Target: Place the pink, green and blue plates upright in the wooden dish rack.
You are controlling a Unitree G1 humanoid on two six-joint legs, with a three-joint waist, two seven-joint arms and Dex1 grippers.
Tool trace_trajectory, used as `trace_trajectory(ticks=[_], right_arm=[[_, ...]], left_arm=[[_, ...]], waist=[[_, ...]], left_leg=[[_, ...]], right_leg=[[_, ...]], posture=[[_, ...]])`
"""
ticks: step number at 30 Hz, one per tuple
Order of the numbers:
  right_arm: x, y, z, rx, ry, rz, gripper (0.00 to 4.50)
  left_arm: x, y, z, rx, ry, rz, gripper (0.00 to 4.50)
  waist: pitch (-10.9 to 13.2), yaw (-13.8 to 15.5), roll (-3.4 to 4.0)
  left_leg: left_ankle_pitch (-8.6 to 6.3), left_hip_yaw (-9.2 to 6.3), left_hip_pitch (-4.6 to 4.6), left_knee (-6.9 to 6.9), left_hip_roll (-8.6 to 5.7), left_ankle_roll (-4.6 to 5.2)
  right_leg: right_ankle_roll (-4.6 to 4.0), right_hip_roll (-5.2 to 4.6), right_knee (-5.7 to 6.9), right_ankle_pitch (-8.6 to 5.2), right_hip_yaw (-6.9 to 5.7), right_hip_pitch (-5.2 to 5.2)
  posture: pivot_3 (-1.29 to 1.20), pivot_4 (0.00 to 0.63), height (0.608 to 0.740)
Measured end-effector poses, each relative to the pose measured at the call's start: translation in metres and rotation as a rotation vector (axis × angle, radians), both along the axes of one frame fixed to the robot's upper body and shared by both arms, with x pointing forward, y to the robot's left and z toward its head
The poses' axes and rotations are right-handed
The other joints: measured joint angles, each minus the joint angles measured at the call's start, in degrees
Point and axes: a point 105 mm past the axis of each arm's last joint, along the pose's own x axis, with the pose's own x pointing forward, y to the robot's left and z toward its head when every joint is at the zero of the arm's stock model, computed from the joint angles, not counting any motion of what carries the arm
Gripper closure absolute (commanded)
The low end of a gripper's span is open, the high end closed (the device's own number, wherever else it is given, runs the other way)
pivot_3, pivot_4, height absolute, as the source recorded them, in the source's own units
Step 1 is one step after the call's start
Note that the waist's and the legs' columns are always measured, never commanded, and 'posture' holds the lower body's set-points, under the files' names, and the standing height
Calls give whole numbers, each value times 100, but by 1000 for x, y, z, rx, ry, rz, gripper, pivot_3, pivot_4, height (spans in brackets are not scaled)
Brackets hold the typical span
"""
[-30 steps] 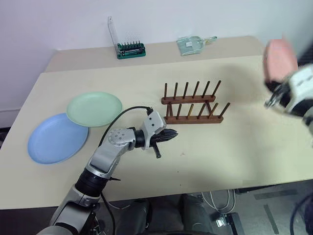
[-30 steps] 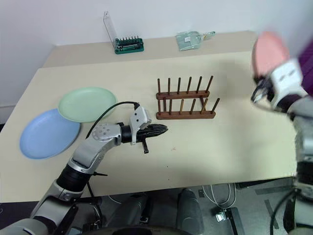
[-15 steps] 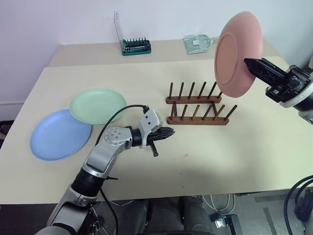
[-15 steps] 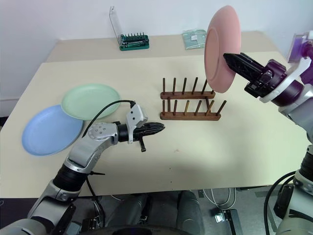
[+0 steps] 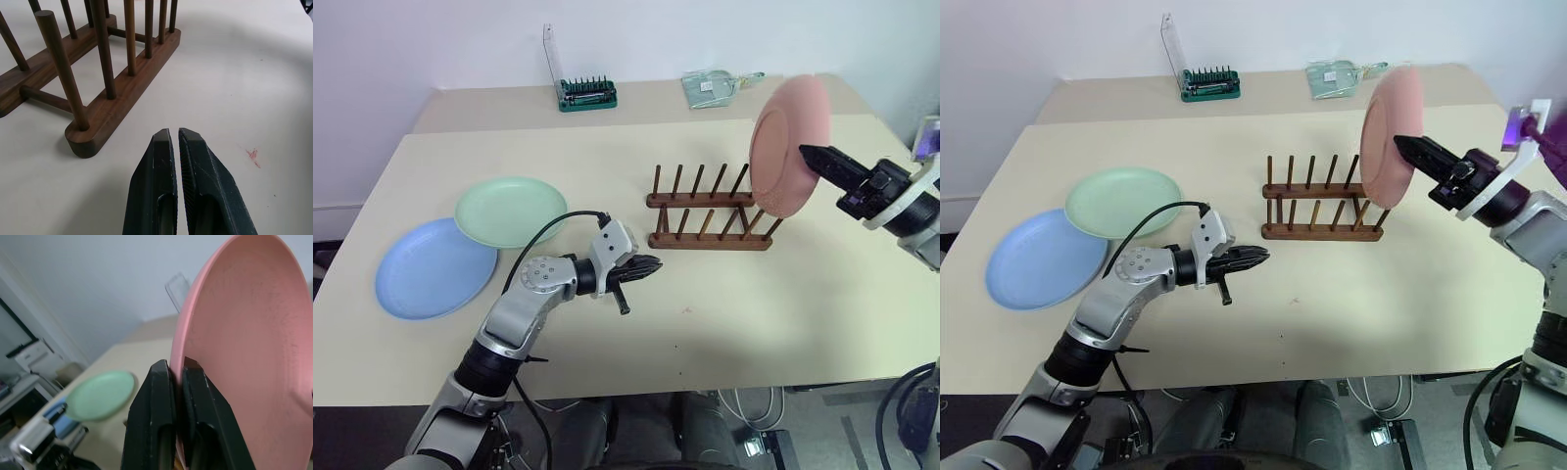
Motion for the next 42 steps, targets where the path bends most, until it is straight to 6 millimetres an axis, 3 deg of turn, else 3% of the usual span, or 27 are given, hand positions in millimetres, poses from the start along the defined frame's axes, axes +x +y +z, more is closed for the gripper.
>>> trace_trajectory(ticks=[3,4,7,11,13,17,19,21,23,26,30,33,36,39,42], right_arm=[[5,-5,3,-28,-22,-58,2087],[9,-8,7,-55,-54,-106,2087],[19,-22,20,-177,-157,-267,2014],[24,-33,30,-365,-257,-406,2014],[25,-37,37,-478,-322,-468,2014],[18,-17,65,-581,-484,-457,2014],[9,14,71,-615,-559,-335,2014],[-2,52,62,-645,-596,-161,2014],[-5,75,50,-631,-585,-56,2014],[-5,96,30,-615,-541,49,2014],[-6,111,9,-619,-499,132,2014],[-7,112,7,-621,-494,146,2014],[-7,111,3,-627,-481,148,2014],[-6,109,-4,-635,-459,144,2014],[-9,110,-8,-649,-455,143,2014]], left_arm=[[-1,0,-1,-1,22,3,4246],[-1,0,0,-8,31,3,4246],[1,1,7,-56,41,25,3431],[10,8,25,-155,28,118,1383],[21,15,39,-231,0,217,1383],[57,54,85,-389,-108,565,1383],[76,90,96,-313,-205,850,785],[86,140,107,-290,-253,1180,38],[83,175,109,-299,-224,1436,38],[68,203,94,-290,-120,1675,38],[53,205,70,-302,79,1812,38],[45,203,59,-288,164,1843,38],[37,208,35,-277,308,1890,38],[31,216,14,-289,433,1931,905],[28,224,10,-316,452,1962,2436]], waist=[[0,0,0],[0,-1,0],[0,-5,0],[0,-3,0],[1,-1,2],[3,-17,0],[3,-30,-1],[3,-45,-4],[1,-7,-11],[3,48,-16],[6,87,-29],[5,54,-29],[5,8,-29],[5,1,-29],[5,8,-30]], left_leg=[[0,1,0,0,0,0],[0,1,0,1,0,0],[0,2,0,2,-1,-1],[0,2,-1,4,-1,-1],[1,4,-1,6,-1,-2],[2,5,1,9,7,-7],[2,5,3,7,15,-10],[-3,5,2,9,21,-17],[-4,3,0,13,20,-16],[-5,-8,-12,25,13,-15],[-5,-9,-14,30,12,-15],[-4,-9,-10,28,15,-18],[-4,-8,-8,26,19,-20],[-5,-6,-8,25,25,-25],[-6,-5,-8,26,26,-27]], right_leg=[[0,0,0,0,0,0],[1,0,1,0,0,0],[1,1,4,0,1,-2],[1,1,5,0,1,-2],[2,1,6,1,3,-2],[4,11,7,3,6,-2],[2,20,6,4,9,-2],[1,28,5,5,10,-2],[4,28,-4,7,10,1],[8,27,-9,11,7,2],[12,27,-15,18,6,5],[10,32,-12,19,6,5],[9,35,-12,19,7,4],[6,40,-12,21,7,1],[5,41,-13,22,8,2]], posture=[[0,150,740],[0,150,740],[0,150,740],[0,150,740],[0,150,740],[0,150,740],[0,150,740],[0,150,740],[0,150,740],[0,150,740],[0,150,740],[0,150,740],[0,150,740],[0,150,740],[0,150,740]])
